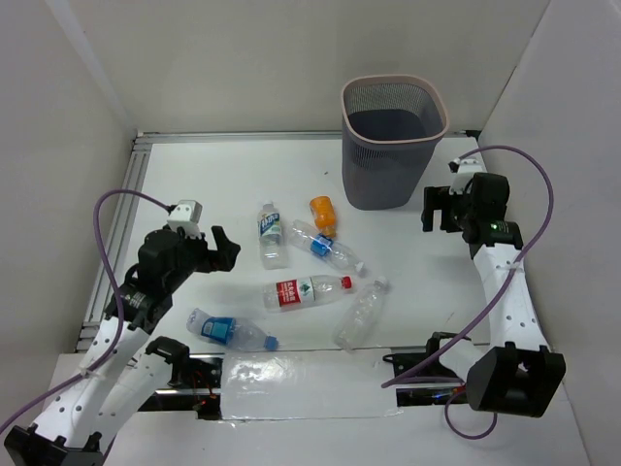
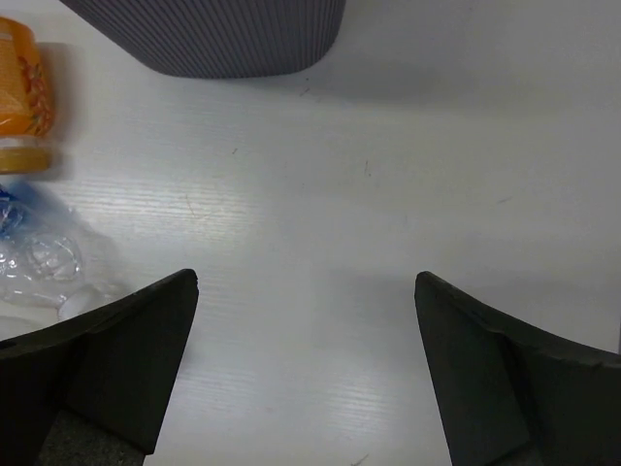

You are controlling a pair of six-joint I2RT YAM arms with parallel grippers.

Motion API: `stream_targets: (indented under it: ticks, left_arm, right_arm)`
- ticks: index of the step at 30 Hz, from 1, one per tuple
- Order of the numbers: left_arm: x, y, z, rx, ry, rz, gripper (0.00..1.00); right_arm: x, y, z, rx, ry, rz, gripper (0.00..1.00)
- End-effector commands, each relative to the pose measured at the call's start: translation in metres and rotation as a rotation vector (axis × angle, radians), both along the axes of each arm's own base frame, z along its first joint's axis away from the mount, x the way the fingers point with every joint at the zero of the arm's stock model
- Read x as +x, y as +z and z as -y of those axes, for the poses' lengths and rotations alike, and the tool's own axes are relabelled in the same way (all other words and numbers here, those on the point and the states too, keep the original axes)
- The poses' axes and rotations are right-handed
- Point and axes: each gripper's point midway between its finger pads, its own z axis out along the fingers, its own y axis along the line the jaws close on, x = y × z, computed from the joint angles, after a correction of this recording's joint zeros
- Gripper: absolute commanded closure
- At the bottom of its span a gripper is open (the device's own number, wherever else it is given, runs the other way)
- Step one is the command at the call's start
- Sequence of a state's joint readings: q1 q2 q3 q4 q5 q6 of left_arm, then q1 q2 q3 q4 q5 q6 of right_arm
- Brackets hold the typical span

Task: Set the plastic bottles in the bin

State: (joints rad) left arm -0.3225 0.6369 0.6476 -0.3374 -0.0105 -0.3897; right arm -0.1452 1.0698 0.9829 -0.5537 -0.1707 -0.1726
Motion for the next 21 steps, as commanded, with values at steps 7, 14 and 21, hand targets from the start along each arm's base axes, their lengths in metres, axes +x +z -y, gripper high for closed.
stream_targets:
  ticks: [7,14,21]
  left_arm:
    - [0.001,0.031,0.007,-0.013,-0.048,0.092,0.00]
    - [-0.001,0.032,0.010,-0.020,-0.066,0.090,0.00]
    - [-0.005,0.024,0.025,-0.023,-0.147,0.068,0.14]
  right_arm:
    - [-0.023,0.001,-0.011,-0.077,0.264,-0.064,0.01]
    - [-0.036,0.012,-0.032,-0.091,0.441,-0.003,0.01]
    - [-0.041,0.009,-0.098,-0.105,0.641,0.035,0.28]
